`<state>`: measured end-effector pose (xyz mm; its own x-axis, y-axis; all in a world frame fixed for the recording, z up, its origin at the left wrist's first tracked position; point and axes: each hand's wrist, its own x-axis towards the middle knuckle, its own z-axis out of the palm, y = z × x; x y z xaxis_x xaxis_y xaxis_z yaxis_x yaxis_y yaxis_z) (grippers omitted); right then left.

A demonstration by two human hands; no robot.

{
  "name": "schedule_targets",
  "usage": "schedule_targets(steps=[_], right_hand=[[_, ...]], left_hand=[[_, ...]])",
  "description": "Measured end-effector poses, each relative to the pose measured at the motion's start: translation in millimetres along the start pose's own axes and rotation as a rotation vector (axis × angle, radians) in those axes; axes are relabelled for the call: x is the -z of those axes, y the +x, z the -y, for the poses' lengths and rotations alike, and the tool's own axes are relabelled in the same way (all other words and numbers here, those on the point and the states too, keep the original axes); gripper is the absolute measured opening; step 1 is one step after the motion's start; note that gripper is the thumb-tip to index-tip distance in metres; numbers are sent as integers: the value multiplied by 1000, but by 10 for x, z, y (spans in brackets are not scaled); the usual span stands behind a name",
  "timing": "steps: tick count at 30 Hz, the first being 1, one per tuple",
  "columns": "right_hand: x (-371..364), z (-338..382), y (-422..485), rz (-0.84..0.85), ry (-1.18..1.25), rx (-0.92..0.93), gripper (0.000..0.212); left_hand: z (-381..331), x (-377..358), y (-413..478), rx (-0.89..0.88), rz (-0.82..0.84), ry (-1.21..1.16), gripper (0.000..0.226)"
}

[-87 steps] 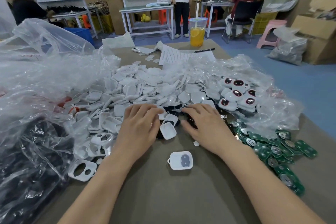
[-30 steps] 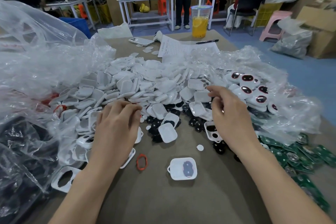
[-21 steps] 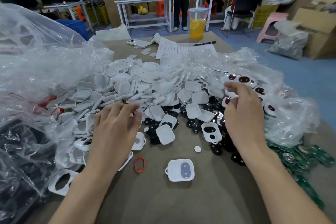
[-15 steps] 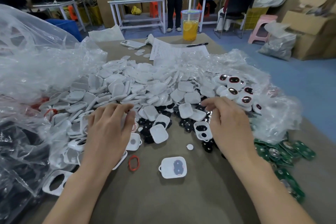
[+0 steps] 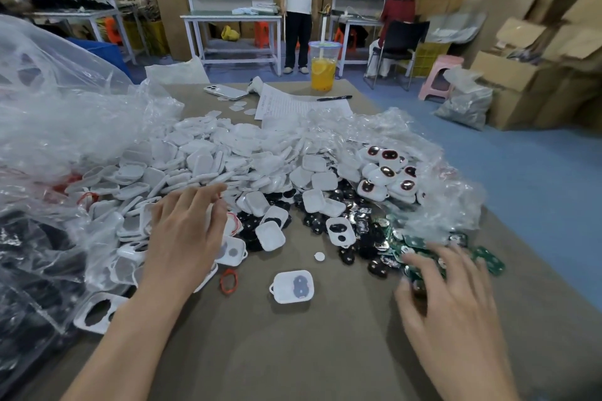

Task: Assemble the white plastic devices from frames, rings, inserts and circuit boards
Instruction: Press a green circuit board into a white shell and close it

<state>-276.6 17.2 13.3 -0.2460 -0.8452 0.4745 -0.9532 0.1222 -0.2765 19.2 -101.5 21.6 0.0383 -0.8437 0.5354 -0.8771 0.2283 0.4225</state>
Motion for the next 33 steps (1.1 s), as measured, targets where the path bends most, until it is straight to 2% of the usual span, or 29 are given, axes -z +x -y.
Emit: schedule_targets(steps=[3, 5, 8, 18, 22, 28, 31, 33], right_hand=[[-11, -34, 114, 402, -172, -233, 76], [-67, -63, 212, 466, -166, -260, 81], [-148, -37, 354, 470, -128, -211, 74], [-200, 7, 439, 258, -99, -93, 34], [-169, 11, 448, 224, -61, -83, 31], [-112, -31, 488, 5, 114, -84, 32], [-52, -18, 494, -39, 278, -128, 37], [-35, 72, 486, -74, 391, -78, 42]], left_hand=[[-4, 6, -2, 14, 11, -3, 27], [-5, 9, -4, 19, 22, -4, 26], [-9, 13, -4, 16, 20, -7, 25], [-5, -2, -6, 11, 20, -26, 24], [-1, -13, -5, 6, 27, -26, 24], [17, -5, 9, 1, 18, -30, 24], [12, -5, 11, -5, 16, -31, 23], [7, -4, 1, -21, 2, -34, 23]])
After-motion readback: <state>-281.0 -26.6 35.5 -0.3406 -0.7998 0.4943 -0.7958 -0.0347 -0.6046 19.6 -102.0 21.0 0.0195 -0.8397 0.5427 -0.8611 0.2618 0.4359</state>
